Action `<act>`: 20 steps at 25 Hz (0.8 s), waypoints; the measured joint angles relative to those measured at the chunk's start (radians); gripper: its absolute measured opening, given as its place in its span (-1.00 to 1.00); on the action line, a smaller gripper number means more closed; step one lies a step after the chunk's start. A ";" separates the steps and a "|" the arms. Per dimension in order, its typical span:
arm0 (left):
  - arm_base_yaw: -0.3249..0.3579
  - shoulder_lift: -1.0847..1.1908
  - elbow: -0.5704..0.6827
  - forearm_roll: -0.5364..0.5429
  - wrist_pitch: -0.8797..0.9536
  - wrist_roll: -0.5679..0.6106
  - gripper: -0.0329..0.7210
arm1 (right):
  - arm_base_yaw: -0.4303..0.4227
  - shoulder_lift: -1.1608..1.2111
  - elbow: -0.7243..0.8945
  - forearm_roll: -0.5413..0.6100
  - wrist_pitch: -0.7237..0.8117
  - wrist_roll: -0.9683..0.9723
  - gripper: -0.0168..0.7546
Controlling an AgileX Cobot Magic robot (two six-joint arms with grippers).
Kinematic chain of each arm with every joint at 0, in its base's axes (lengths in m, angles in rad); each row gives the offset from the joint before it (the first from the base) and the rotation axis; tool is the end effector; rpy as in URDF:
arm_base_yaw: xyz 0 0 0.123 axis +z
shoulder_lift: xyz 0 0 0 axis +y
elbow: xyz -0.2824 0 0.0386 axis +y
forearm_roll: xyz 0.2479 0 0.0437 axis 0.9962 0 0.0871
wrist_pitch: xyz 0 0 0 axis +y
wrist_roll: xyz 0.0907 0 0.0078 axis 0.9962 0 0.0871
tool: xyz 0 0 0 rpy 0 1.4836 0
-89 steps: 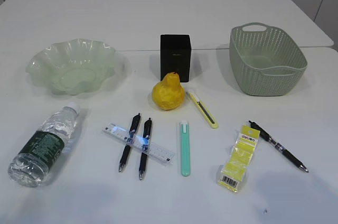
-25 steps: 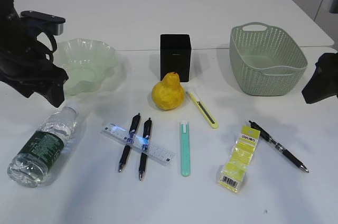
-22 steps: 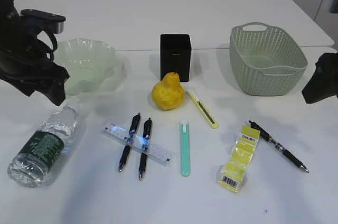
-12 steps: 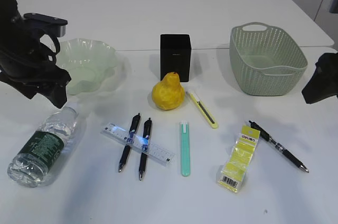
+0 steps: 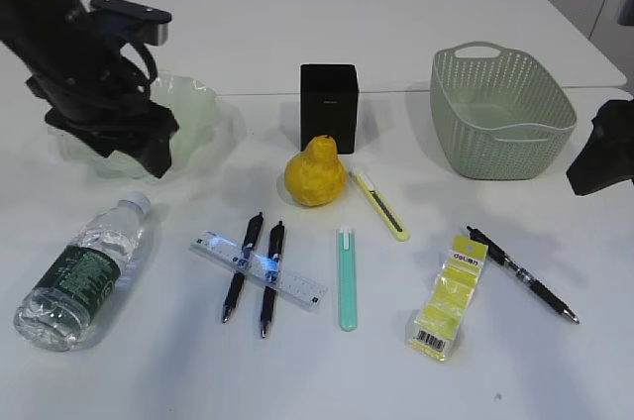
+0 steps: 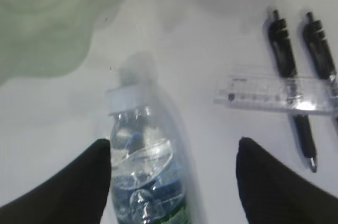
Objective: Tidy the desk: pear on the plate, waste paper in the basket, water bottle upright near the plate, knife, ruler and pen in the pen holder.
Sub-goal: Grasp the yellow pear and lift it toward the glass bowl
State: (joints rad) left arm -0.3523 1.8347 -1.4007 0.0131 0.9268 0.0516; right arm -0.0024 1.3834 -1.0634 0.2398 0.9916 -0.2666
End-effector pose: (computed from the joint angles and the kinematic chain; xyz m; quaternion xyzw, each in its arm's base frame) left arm 0.3577 -0.1305 0.2339 0.2014 0.9682 -0.0165 0.1472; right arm 0.2657 0.0175 0.2876 -0.0820 0.9757 0.0860 0.1843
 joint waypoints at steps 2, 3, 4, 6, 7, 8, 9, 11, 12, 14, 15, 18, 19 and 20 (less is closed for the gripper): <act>-0.021 0.023 -0.042 0.000 0.000 -0.019 0.48 | 0.000 0.000 0.000 0.000 0.000 0.000 0.34; -0.033 0.040 -0.066 0.000 0.000 -0.027 0.48 | 0.000 0.000 0.000 0.000 0.000 0.000 0.34; -0.043 0.057 -0.090 0.000 0.002 -0.031 0.48 | 0.000 0.000 0.000 0.000 0.000 0.000 0.34; -0.061 0.089 -0.137 0.002 0.002 -0.035 0.48 | 0.000 0.000 0.000 0.000 0.001 0.000 0.34; -0.074 0.106 -0.165 0.002 0.002 -0.037 0.48 | 0.000 0.000 0.000 0.000 0.002 0.000 0.34; -0.087 0.124 -0.190 0.002 0.003 -0.042 0.48 | 0.000 0.000 0.000 0.000 0.002 0.000 0.34; -0.099 0.141 -0.223 0.002 0.003 -0.052 0.48 | 0.000 0.000 0.000 0.000 0.002 0.000 0.34; -0.129 0.183 -0.291 0.000 0.003 -0.052 0.48 | 0.000 0.000 0.000 0.000 0.002 0.000 0.34; -0.141 0.207 -0.320 -0.005 0.003 -0.052 0.48 | 0.000 0.000 0.000 0.000 0.002 0.000 0.34; -0.168 0.250 -0.386 -0.021 0.003 -0.057 0.48 | 0.000 0.000 0.000 0.000 0.002 0.000 0.34; -0.181 0.270 -0.409 -0.027 0.003 -0.059 0.48 | 0.000 0.000 0.000 0.000 0.002 0.000 0.34; -0.213 0.324 -0.476 -0.038 0.000 -0.061 0.48 | 0.000 0.000 0.000 0.000 0.002 0.000 0.34; -0.219 0.339 -0.488 -0.040 -0.005 -0.067 0.49 | 0.000 0.000 0.000 0.000 0.002 0.000 0.34; -0.224 0.351 -0.498 -0.042 -0.013 -0.075 0.51 | 0.000 0.000 0.000 0.000 0.002 0.000 0.34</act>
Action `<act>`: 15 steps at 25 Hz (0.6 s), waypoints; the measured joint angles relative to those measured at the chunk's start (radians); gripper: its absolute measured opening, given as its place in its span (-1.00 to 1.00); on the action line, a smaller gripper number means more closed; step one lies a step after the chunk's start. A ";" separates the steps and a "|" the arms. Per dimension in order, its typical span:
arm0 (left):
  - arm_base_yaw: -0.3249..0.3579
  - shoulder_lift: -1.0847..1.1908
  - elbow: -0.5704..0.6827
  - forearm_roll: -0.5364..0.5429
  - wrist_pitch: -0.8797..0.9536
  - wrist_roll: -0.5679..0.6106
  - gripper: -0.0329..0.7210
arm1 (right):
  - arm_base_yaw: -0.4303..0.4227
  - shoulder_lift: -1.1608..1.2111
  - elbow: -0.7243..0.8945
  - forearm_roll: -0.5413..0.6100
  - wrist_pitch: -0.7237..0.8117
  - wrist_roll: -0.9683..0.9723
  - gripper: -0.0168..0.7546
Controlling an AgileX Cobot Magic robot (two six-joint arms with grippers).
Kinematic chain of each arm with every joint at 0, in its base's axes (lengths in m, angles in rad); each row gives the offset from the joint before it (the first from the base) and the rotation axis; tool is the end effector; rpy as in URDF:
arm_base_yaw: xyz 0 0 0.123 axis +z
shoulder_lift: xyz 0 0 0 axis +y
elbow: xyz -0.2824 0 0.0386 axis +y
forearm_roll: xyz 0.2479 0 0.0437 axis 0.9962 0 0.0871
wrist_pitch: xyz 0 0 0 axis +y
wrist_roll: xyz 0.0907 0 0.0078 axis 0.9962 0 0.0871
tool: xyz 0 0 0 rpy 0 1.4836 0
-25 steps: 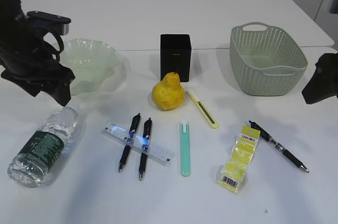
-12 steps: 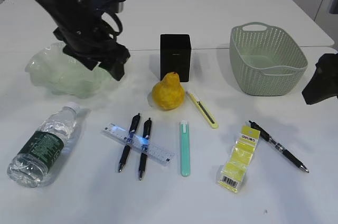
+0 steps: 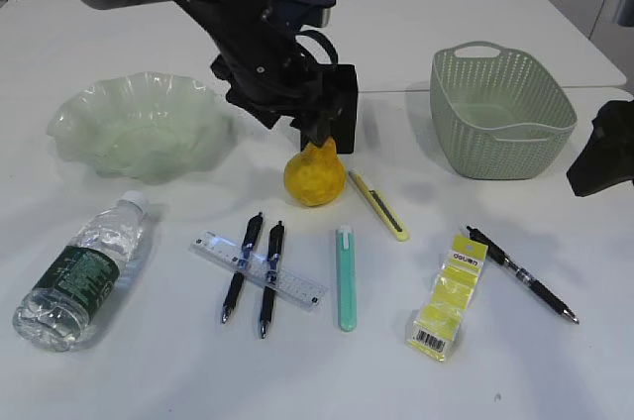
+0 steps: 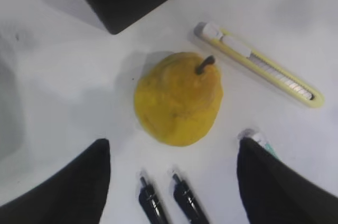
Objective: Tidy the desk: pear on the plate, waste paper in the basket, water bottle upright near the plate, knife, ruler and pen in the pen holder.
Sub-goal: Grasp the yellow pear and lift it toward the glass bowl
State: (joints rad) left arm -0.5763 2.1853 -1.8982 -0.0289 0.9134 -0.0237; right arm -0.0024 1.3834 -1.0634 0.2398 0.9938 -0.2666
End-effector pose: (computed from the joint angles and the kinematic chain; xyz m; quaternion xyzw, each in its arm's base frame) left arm 0.4052 -0.2658 0.2215 0.2599 0.9386 -0.0796 0.2127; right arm 0.2655 0.0175 0.2875 -0.0821 0.9758 0.0861 0.1832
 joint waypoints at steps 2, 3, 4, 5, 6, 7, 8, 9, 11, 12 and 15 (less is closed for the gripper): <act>-0.009 0.019 -0.005 -0.003 -0.032 -0.004 0.56 | 0.000 0.000 0.000 0.000 0.000 0.000 0.34; -0.009 0.025 -0.005 -0.006 -0.047 -0.004 0.59 | 0.000 0.000 0.000 0.000 0.000 0.000 0.34; -0.009 0.030 -0.005 -0.009 -0.063 -0.006 0.62 | 0.000 0.000 0.000 0.000 0.000 0.000 0.34; -0.009 0.034 -0.005 -0.014 -0.080 -0.006 0.63 | 0.000 0.000 0.000 0.000 0.000 0.000 0.34; -0.009 0.039 -0.005 -0.021 -0.093 -0.006 0.64 | 0.000 0.000 0.000 0.000 0.000 0.000 0.34; -0.009 0.041 -0.005 -0.027 -0.099 -0.006 0.65 | 0.000 0.000 0.000 0.000 0.000 0.000 0.34; -0.009 0.045 -0.005 -0.034 -0.106 -0.006 0.65 | 0.000 0.000 0.000 0.000 0.000 0.000 0.34; -0.009 0.050 -0.006 -0.037 -0.114 -0.007 0.65 | 0.000 0.000 0.000 0.000 0.000 0.000 0.34; -0.009 0.062 -0.006 -0.051 -0.121 -0.007 0.66 | 0.000 0.000 0.000 0.000 0.000 0.000 0.34; -0.009 0.068 -0.006 -0.055 -0.126 -0.007 0.66 | 0.000 0.000 0.000 0.000 0.000 0.000 0.34; -0.009 0.084 -0.006 -0.064 -0.144 -0.007 0.66 | 0.000 0.000 0.000 0.000 0.000 0.000 0.34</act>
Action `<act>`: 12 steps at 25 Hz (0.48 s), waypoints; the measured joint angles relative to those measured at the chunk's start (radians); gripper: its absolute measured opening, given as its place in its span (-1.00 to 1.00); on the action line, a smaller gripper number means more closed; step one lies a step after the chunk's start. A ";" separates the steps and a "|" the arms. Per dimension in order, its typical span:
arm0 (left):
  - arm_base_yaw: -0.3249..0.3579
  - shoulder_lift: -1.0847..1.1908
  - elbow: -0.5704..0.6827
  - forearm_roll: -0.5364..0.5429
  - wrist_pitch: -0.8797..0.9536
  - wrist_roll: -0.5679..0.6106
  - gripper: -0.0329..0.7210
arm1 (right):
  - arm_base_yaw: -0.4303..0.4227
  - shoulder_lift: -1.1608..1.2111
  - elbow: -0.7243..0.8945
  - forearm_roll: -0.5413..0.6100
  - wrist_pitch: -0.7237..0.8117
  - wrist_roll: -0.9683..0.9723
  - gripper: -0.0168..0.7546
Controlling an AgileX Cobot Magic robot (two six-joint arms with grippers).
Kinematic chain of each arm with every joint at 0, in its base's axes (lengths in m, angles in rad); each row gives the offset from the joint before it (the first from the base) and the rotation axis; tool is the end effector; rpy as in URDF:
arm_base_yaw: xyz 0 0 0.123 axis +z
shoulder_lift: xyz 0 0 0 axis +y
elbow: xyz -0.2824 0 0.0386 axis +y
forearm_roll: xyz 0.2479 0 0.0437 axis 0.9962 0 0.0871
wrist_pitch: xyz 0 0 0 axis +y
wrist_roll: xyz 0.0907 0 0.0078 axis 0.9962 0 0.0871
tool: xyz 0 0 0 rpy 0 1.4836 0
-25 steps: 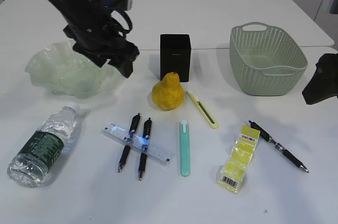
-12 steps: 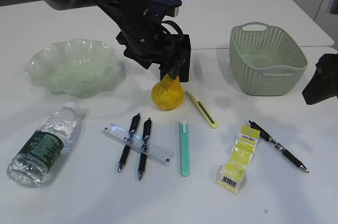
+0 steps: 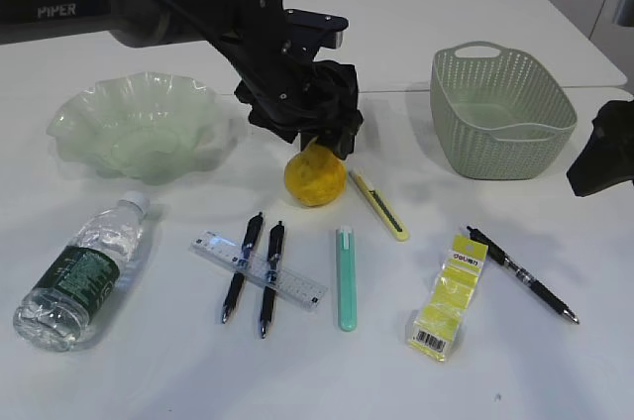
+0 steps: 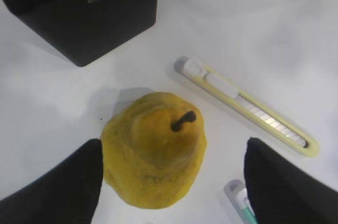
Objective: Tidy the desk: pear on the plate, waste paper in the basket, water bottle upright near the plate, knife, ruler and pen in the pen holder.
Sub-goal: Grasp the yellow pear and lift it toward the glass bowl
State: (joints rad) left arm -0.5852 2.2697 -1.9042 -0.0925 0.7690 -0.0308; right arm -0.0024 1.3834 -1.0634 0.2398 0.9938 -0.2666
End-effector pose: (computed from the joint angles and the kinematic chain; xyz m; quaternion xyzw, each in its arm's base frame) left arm 0.4168 -0.2832 0.1879 0.2412 0.9346 -0.1162 0.2343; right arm 0.2655 0.0175 0.2875 -0.0821 0.9758 0.0861 0.1832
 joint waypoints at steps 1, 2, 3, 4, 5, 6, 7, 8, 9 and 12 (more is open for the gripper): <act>0.000 0.006 0.000 -0.002 -0.002 0.000 0.66 | 0.000 0.000 0.000 0.000 0.001 0.000 0.34; 0.000 0.014 0.000 -0.002 -0.002 0.000 0.66 | 0.000 0.000 0.000 0.000 0.001 0.000 0.34; 0.000 0.020 0.000 -0.002 -0.007 0.000 0.66 | 0.000 0.000 0.000 0.000 0.002 0.000 0.34; 0.000 0.027 0.000 -0.002 -0.011 0.000 0.66 | 0.000 0.000 0.000 0.000 0.002 0.000 0.34; 0.000 0.033 0.000 -0.004 -0.013 0.000 0.66 | 0.000 0.000 0.000 0.000 0.002 0.000 0.34; 0.000 0.037 0.000 -0.004 -0.017 0.000 0.66 | 0.000 0.000 0.000 0.000 0.002 0.000 0.34; 0.000 0.042 0.000 -0.004 -0.019 0.000 0.66 | 0.000 0.000 0.000 0.000 0.002 0.000 0.34; 0.000 0.047 0.000 -0.004 -0.023 0.000 0.66 | 0.000 0.000 0.000 0.000 0.002 0.000 0.34; 0.000 0.048 0.000 -0.004 -0.023 0.000 0.66 | 0.000 0.000 0.000 0.000 0.002 0.000 0.34; 0.000 0.051 0.000 -0.004 -0.026 0.000 0.66 | 0.000 0.000 0.000 0.000 0.005 0.000 0.34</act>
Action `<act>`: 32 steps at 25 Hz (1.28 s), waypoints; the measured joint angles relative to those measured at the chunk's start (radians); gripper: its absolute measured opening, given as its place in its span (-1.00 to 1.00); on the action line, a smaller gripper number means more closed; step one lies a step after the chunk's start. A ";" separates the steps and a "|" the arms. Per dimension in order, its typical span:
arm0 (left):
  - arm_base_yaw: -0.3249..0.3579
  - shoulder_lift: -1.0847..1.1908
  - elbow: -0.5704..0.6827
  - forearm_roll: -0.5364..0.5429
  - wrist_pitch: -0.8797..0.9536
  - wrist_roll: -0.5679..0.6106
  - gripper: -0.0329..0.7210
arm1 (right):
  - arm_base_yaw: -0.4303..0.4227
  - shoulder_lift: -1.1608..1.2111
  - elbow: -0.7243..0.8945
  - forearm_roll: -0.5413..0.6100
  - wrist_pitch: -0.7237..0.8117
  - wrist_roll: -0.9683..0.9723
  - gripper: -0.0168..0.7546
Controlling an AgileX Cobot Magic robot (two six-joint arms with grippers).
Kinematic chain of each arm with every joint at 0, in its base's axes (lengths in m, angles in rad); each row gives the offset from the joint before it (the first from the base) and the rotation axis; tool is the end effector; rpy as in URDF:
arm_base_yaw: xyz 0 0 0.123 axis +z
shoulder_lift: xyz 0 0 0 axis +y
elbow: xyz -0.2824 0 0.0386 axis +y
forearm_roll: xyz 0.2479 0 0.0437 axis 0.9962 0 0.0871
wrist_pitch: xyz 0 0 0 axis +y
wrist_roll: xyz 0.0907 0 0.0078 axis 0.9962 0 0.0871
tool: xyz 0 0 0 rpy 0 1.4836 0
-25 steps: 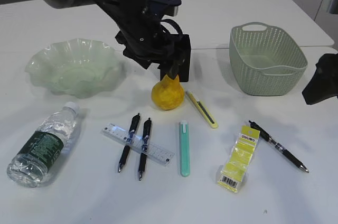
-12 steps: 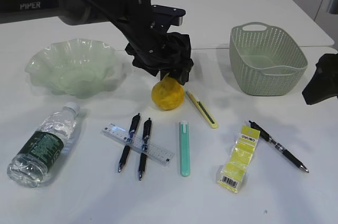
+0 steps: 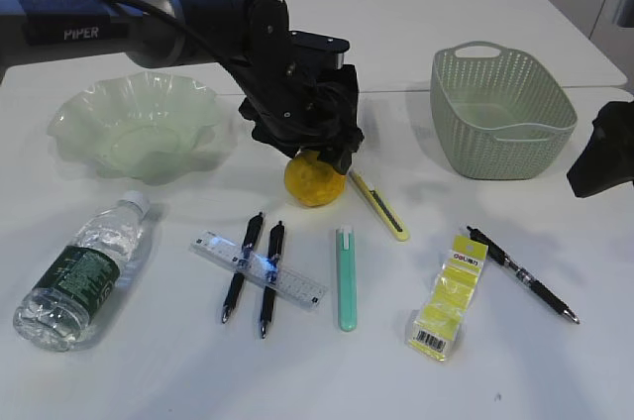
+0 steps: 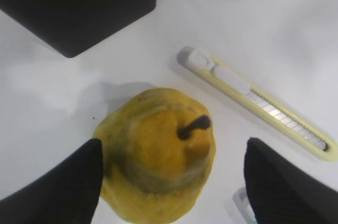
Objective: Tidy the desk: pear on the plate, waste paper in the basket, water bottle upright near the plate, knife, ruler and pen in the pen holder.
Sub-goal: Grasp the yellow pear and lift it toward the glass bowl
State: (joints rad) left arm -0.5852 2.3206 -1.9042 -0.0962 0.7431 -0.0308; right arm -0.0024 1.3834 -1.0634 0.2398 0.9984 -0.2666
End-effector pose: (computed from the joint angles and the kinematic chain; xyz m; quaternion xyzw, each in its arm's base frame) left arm 0.4207 -0.2859 0.1633 0.2396 0.9382 -0.1131 0.2226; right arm 0.2651 0.0176 0.2874 -0.0824 0.9762 0.0866 0.1810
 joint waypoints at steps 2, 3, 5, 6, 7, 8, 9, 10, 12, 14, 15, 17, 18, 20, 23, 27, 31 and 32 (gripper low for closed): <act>0.000 0.000 0.000 0.000 -0.002 0.000 0.66 | 0.000 0.000 0.000 0.000 0.002 0.000 0.34; 0.000 0.000 0.000 0.000 -0.003 0.000 0.66 | 0.000 0.000 0.000 0.000 0.003 0.000 0.34; 0.000 0.000 0.000 0.000 -0.005 0.000 0.64 | 0.000 0.000 0.000 0.000 0.005 0.000 0.34; 0.000 0.000 0.000 0.000 -0.005 0.000 0.60 | 0.000 0.000 0.000 0.000 0.007 0.000 0.34; 0.000 0.000 0.000 0.000 -0.005 0.000 0.55 | 0.000 0.000 0.000 0.000 0.007 0.000 0.34; 0.000 0.000 0.000 0.000 -0.005 0.000 0.49 | 0.000 0.000 0.000 0.000 0.009 0.000 0.34; 0.000 0.001 0.000 0.000 -0.005 0.000 0.44 | 0.000 0.000 0.000 0.000 0.009 0.000 0.34; 0.000 0.003 0.000 0.000 -0.005 0.000 0.37 | 0.000 0.000 0.000 0.000 0.009 0.000 0.34; 0.000 0.005 -0.003 0.006 -0.005 0.000 0.23 | 0.000 0.000 0.000 0.000 0.010 0.000 0.34; 0.000 0.005 -0.008 0.011 -0.005 0.000 0.11 | 0.000 0.000 0.000 0.000 0.012 0.000 0.34; 0.000 0.005 -0.008 0.011 -0.005 0.000 0.05 | 0.000 0.000 0.000 0.000 0.012 0.000 0.34; 0.000 0.005 -0.010 0.015 -0.005 0.000 -0.04 | 0.000 0.000 0.000 0.000 0.012 0.000 0.34; 0.000 0.005 -0.010 0.017 -0.005 0.000 -0.07 | 0.000 0.000 0.000 0.000 0.012 0.000 0.34; 0.000 0.005 -0.010 0.019 -0.005 0.000 -0.11 | 0.000 0.000 0.000 0.000 0.014 0.000 0.34; 0.000 0.005 -0.010 0.019 -0.005 0.000 -0.14 | 0.000 0.000 0.000 0.000 0.014 0.000 0.34; 0.000 0.005 -0.010 0.019 -0.005 0.000 -0.14 | 0.000 0.000 0.000 0.000 0.014 0.000 0.34; 0.000 0.005 -0.010 0.023 -0.003 0.000 -0.15 | 0.000 0.000 0.000 0.000 0.014 0.000 0.34; 0.000 0.003 -0.010 0.023 -0.001 0.000 -0.16 | 0.000 0.000 0.000 0.000 0.014 0.000 0.34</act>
State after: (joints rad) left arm -0.5852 2.3236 -1.9141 -0.0731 0.7425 -0.0308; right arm -0.0024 1.3834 -1.0634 0.2398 1.0123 -0.2666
